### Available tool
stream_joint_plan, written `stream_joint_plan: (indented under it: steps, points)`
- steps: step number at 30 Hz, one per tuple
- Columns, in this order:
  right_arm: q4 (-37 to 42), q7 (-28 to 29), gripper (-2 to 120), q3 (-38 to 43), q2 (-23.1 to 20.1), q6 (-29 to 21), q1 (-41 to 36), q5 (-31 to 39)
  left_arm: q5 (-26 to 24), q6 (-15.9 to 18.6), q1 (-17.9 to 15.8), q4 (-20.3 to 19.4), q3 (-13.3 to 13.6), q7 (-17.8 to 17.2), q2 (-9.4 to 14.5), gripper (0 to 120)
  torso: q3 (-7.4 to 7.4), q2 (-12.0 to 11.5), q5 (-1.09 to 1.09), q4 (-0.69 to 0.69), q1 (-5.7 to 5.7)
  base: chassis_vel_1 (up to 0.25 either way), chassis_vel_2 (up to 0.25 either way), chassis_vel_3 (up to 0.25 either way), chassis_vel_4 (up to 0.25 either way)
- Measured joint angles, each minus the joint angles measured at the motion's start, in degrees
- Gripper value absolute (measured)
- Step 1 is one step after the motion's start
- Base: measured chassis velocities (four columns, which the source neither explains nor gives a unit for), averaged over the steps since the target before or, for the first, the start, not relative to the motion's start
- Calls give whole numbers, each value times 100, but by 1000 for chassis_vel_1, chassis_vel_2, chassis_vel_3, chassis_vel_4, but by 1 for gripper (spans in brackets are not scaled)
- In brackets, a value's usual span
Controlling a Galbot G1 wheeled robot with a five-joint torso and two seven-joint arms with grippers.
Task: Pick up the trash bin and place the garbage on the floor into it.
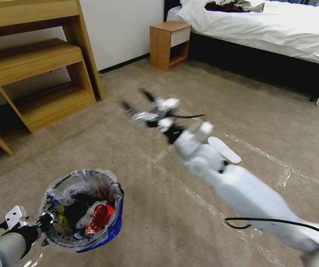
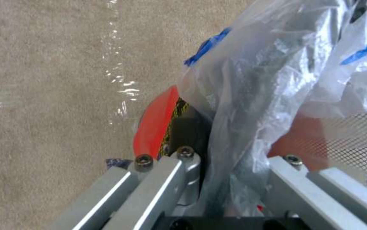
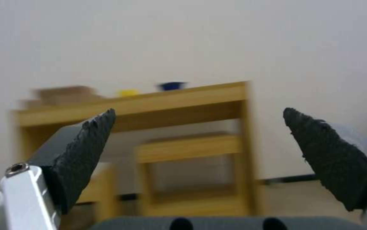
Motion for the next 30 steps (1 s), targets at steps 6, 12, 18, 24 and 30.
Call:
stream_joint_plan:
  steps: [6,12,18,24,30]
  points:
    - [215,517,100,1382,-164,21,-1288,-833,14,0,23,0,19,-2,-54,0,0,0,0,-1,0,0,0,0,0]
    - [397,762,100,2154,-60,310,-2245,-1704,78,1,41,0,33,47,-129,0,0,0,-2,4,0,0,0,0,0]
    - [718,701,100,2964,315,570,-3477,-2271,148,0,69,0,45,125,-162,0,-1,0,-3,1,-1,0,0,0,0]
    - [846,690,100,3476,679,798,-4324,-2726,184,0,106,0,53,130,-247,0,-1,0,-3,1,-1,0,0,0,0]
    - [1076,538,100,4098,1157,1238,-5098,-3276,204,0,94,0,71,137,-277,0,-1,0,-3,0,-1,0,0,0,0]
